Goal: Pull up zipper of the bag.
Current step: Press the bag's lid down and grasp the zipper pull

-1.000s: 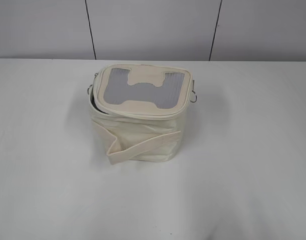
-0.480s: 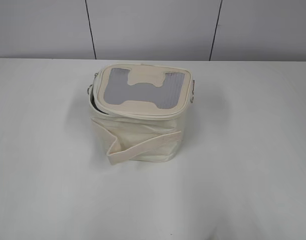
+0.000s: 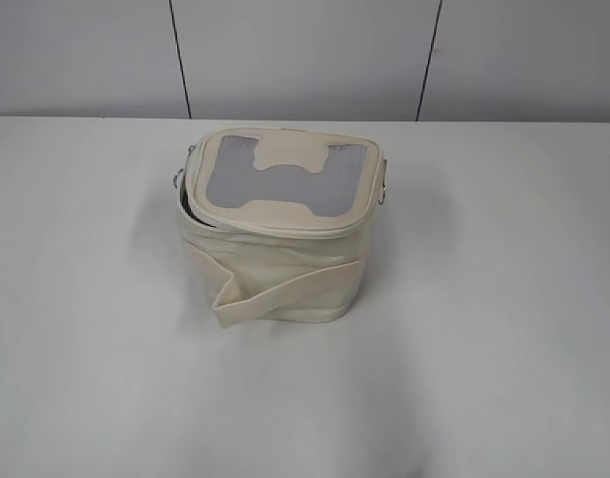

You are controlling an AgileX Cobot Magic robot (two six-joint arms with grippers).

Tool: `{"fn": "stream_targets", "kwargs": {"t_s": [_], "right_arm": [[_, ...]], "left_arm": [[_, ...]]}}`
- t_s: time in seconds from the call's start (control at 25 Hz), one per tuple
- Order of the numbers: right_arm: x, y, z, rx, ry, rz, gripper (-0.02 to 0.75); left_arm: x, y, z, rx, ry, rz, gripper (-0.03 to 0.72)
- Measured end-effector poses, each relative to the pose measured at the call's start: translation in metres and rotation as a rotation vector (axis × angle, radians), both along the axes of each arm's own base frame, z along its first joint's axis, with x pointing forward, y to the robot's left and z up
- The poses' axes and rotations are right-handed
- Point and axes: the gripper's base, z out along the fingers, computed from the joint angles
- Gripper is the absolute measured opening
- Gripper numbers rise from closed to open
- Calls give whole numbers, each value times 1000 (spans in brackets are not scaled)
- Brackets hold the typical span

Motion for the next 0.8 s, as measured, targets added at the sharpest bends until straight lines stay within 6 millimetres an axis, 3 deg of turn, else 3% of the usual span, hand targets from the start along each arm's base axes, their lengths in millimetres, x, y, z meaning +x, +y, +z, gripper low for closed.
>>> {"fn": "stream_targets", "kwargs": {"t_s": [0.24,0.36,0.48,0.56,0.64,0.8], "right_arm": [[118,18,-2,-88,141,161,377],[183,36,-8,-114,189,234,377],[243,69,-21,-158,211,329,377],[280,99,-44,-177,247,418,377],[312,123,-49,-182,242,496,377],[359,162,-81,-194,293,620,377]], "left_arm": [[0,0,0,0,0,0,246],[0,0,0,0,0,0,246],[0,0,0,0,0,0,246],[0,0,0,0,-1,0,246],[0,0,0,1,-1,1,246],[0,1,0,6,-1,4,246]]}}
